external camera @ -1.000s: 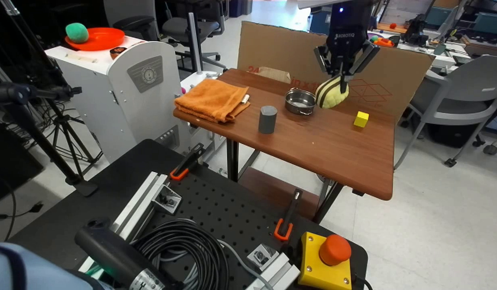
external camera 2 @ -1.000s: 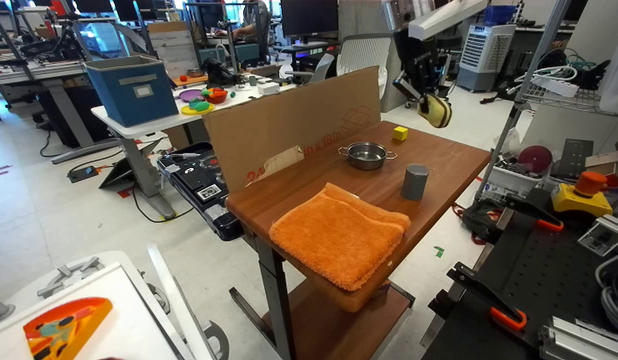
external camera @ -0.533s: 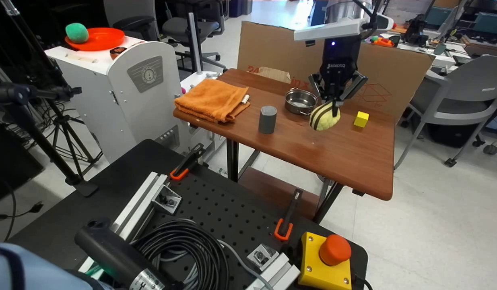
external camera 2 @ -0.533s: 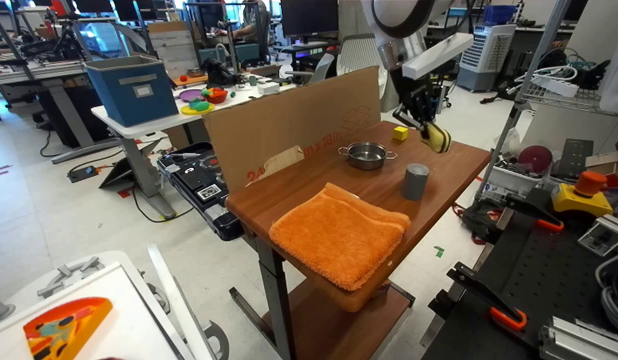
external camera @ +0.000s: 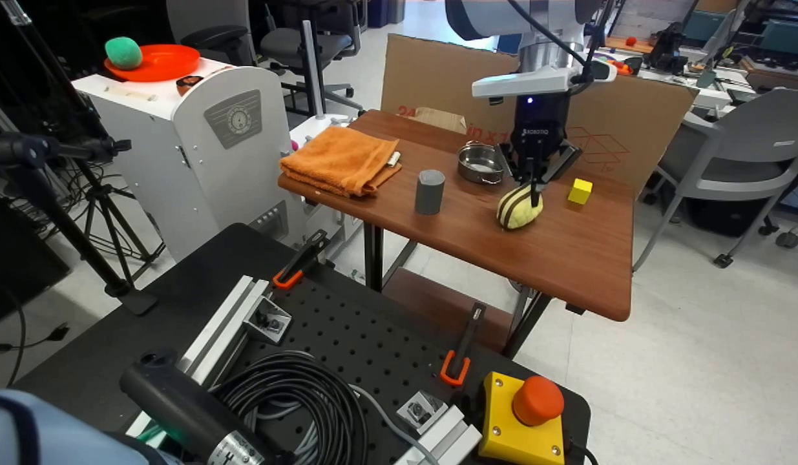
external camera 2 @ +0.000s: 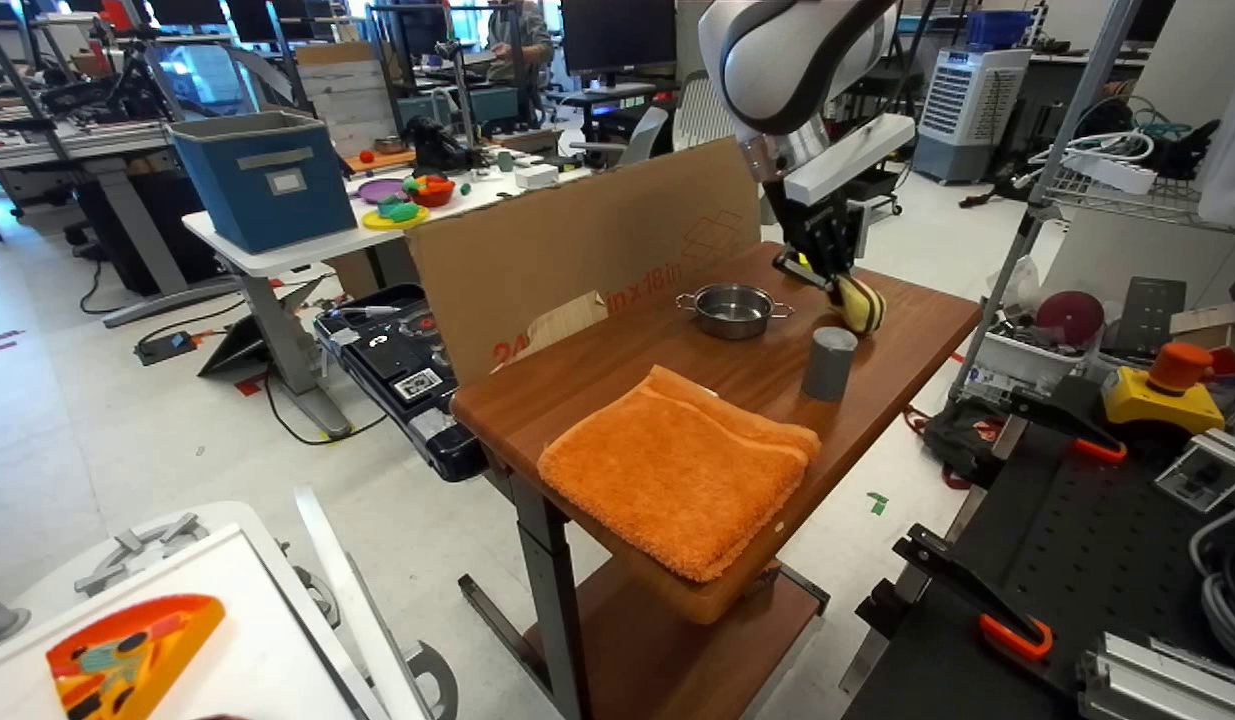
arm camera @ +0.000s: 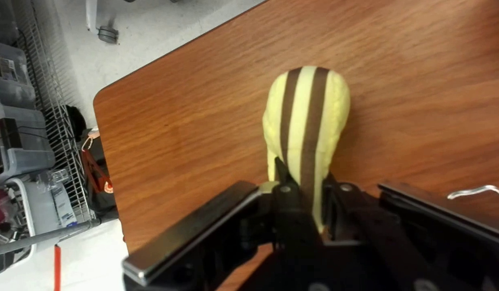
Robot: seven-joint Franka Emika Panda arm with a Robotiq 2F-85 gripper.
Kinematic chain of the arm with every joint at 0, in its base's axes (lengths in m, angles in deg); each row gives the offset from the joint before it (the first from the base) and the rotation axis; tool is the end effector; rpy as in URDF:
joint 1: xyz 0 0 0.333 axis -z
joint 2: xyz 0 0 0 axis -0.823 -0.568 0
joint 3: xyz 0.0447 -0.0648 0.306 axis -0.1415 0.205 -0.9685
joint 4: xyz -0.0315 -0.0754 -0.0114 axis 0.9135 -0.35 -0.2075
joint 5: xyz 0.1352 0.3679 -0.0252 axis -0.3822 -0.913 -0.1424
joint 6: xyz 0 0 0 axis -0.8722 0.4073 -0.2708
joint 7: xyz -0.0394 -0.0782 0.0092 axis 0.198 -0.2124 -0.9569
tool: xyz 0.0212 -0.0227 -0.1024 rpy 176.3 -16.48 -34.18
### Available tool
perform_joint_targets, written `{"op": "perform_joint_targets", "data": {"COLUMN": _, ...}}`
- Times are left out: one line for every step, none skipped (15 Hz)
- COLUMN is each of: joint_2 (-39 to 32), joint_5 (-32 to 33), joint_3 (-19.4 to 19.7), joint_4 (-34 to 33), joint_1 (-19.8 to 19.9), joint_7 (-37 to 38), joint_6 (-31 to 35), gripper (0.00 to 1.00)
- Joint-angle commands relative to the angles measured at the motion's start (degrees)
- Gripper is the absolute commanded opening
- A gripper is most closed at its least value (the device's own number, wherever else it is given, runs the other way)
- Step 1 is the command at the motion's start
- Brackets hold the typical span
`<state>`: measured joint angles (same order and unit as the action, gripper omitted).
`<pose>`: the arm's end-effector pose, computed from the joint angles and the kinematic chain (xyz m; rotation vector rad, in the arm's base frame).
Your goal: Remove the plush toy from the pot and put it on the table
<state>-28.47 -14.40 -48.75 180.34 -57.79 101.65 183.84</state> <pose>0.6449 -0.0682 0.1762 2.7028 -0.4197 -0.5394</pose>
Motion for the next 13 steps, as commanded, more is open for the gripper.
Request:
{"op": "perform_joint_targets", "data": {"joint_2": -0.9, "joint_5": 0.7, "joint_3": 0.4, "joint_4": -2.1, "joint_1": -0.4, "joint_7": -1.4, "joint_6": -2.1, "gripper": 0.46}}
{"op": "perform_joint_targets", "data": {"joint_2": -0.1, "joint_5": 0.9, "joint_3": 0.3, "joint_4": -1.6, "joint_1": -0.4, "joint_7": -1.9, "joint_6": -2.8, "gripper": 0.52}}
{"op": "perform_joint_targets", "data": {"joint_2": 0.3, "joint_5": 1.0, "joint_3": 0.3, "joint_4": -1.3, "joint_1": -0.4, "joint_7": -2.2, "joint_6": -3.4, "gripper": 0.61}}
{"op": "perform_joint_targets", "data": {"joint_2": 1.6, "joint_5": 0.5, "joint_3": 0.0, "joint_4": -0.8, "joint_1": -0.3, "joint_7": -3.0, "joint_6": -5.0, "gripper": 0.67}}
{"op": "perform_joint_targets", "data": {"joint_2": 2.3, "joint_5": 0.3, "joint_3": -0.2, "joint_4": -0.6, "joint_1": -0.1, "joint_7": -3.5, "joint_6": -6.2, "gripper": 0.75}}
{"op": "perform_joint_targets", "data": {"joint_2": 4.1, "joint_5": -0.2, "joint_3": -0.6, "joint_4": 0.2, "joint_1": 0.1, "joint_7": -4.7, "joint_6": -8.3, "gripper": 0.82}}
{"op": "perform_joint_targets", "data": {"joint_2": 5.0, "joint_5": -0.5, "joint_3": -0.8, "joint_4": 0.2, "joint_1": 0.3, "joint_7": -5.8, "joint_6": -10.3, "gripper": 0.88}}
{"op": "perform_joint_targets", "data": {"joint_2": 6.3, "joint_5": -1.0, "joint_3": -1.1, "joint_4": 0.3, "joint_1": 0.5, "joint_7": -6.5, "joint_6": -13.1, "gripper": 0.97}}
{"op": "perform_joint_targets", "data": {"joint_2": 2.9, "joint_5": 0.3, "joint_3": -0.5, "joint_4": -1.0, "joint_1": 0.2, "joint_7": -4.2, "joint_6": -9.3, "gripper": 0.78}}
{"op": "perform_joint_targets", "data": {"joint_2": 4.0, "joint_5": 0.0, "joint_3": -0.7, "joint_4": -1.0, "joint_1": 0.2, "joint_7": -4.8, "joint_6": -11.2, "gripper": 0.87}}
{"op": "perform_joint_targets", "data": {"joint_2": 5.0, "joint_5": -0.1, "joint_3": -0.9, "joint_4": -0.9, "joint_1": 0.3, "joint_7": -5.2, "joint_6": -12.2, "gripper": 0.94}}
{"op": "perform_joint_targets", "data": {"joint_2": 5.5, "joint_5": -0.2, "joint_3": -0.9, "joint_4": -0.8, "joint_1": 0.3, "joint_7": -5.4, "joint_6": -12.6, "gripper": 0.97}}
{"op": "perform_joint_targets", "data": {"joint_2": 5.7, "joint_5": -0.2, "joint_3": -0.9, "joint_4": -0.7, "joint_1": 0.3, "joint_7": -5.4, "joint_6": -12.6, "gripper": 0.97}}
